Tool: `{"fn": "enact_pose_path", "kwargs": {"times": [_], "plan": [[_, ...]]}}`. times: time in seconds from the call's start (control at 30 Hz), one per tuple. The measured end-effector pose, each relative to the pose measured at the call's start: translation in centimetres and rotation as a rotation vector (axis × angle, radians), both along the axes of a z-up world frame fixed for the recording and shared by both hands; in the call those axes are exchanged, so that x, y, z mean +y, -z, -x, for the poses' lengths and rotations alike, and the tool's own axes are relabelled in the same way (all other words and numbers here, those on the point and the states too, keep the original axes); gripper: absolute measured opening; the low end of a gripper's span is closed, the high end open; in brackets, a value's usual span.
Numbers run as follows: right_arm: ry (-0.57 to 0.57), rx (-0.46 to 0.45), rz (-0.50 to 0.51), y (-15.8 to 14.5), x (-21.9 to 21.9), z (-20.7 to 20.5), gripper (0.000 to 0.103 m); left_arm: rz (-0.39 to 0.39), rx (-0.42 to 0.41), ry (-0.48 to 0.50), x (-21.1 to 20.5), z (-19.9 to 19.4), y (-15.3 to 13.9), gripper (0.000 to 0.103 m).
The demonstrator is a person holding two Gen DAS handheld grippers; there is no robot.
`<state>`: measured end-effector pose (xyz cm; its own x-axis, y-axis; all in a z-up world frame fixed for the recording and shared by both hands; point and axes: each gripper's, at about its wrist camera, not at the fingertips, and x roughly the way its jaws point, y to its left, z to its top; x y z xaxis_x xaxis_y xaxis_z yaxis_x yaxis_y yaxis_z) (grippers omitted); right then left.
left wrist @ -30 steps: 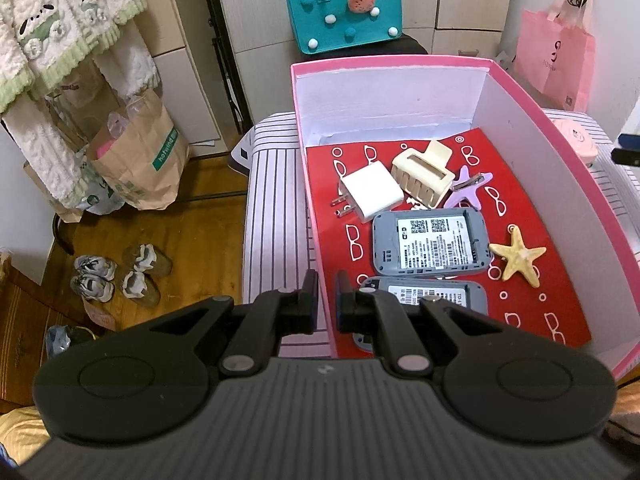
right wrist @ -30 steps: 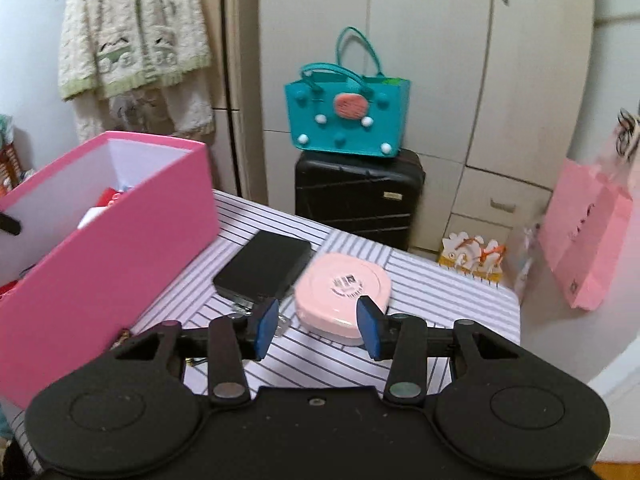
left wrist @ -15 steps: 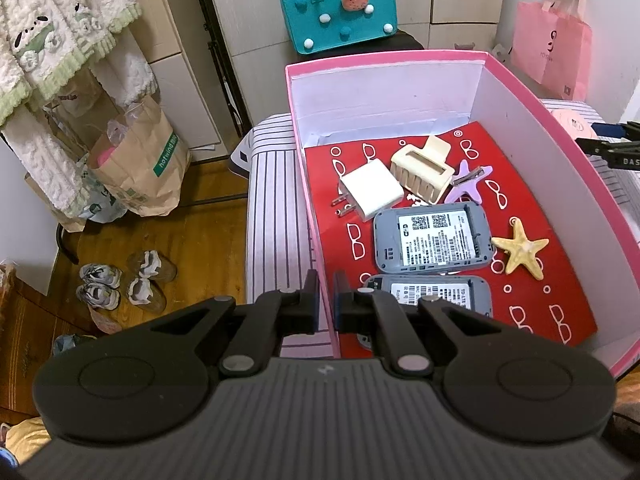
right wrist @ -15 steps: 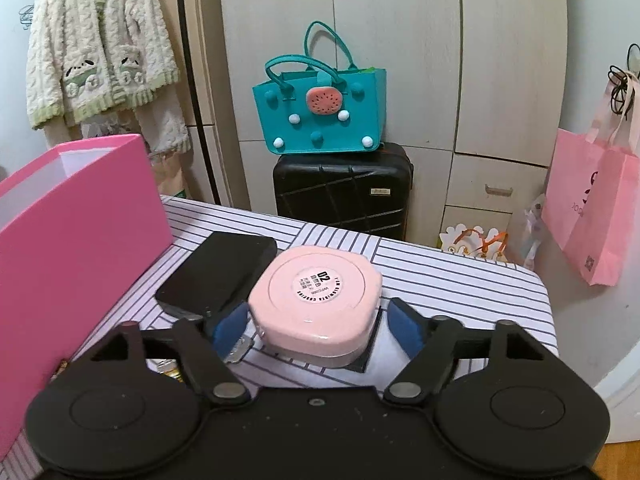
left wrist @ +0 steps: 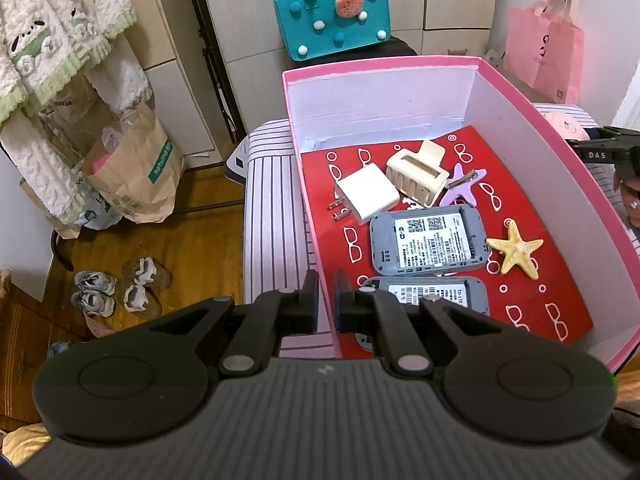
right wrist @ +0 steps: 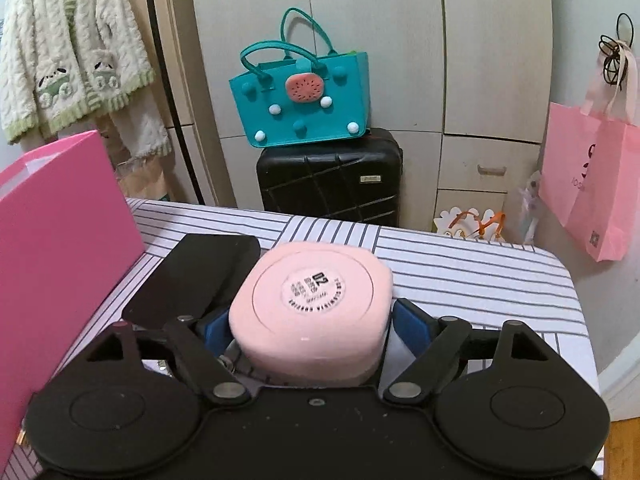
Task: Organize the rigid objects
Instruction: 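Grasp the pink round compact with the right gripper, then lower the pink compact into the pink box and open the right gripper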
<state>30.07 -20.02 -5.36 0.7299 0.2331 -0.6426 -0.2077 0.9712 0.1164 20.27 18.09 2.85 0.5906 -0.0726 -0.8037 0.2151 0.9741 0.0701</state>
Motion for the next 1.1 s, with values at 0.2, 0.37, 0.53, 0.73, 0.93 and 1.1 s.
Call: {"fn": "enact_pose_path", "kwargs": {"times": [0.2,0.37,0.53,0.73,0.93,1.1], "plan": [[-0.002,0.010,0.061,-0.5,0.7,0.1,0.082,0.014,-0.002,-0.004,0.3,0.1,-0.1,0.007],[0.010,0.004,0.037,-1.4,0.2,1.3,0.082,0.010,-0.001,-0.004,0.2,0.1,0.0,0.007],[-0.011,-0.010,0.009,-3.2,-0.2,3.3,0.082,0.020,0.000,-0.009,0.3,0.1,-0.1,0.007],[-0.081,-0.039,-0.049,-6.4,0.6,6.3,0.082,0.017,-0.001,-0.005,0.4,0.1,-0.2,0.007],[-0.217,-0.065,-0.095,-10.3,3.2,8.5,0.082,0.018,0.000,-0.002,0.5,0.0,-0.3,0.007],[-0.357,-0.095,-0.136,-13.1,6.6,9.2,0.083,0.028,-0.004,0.002,0.6,0.0,-0.2,0.007]]}}
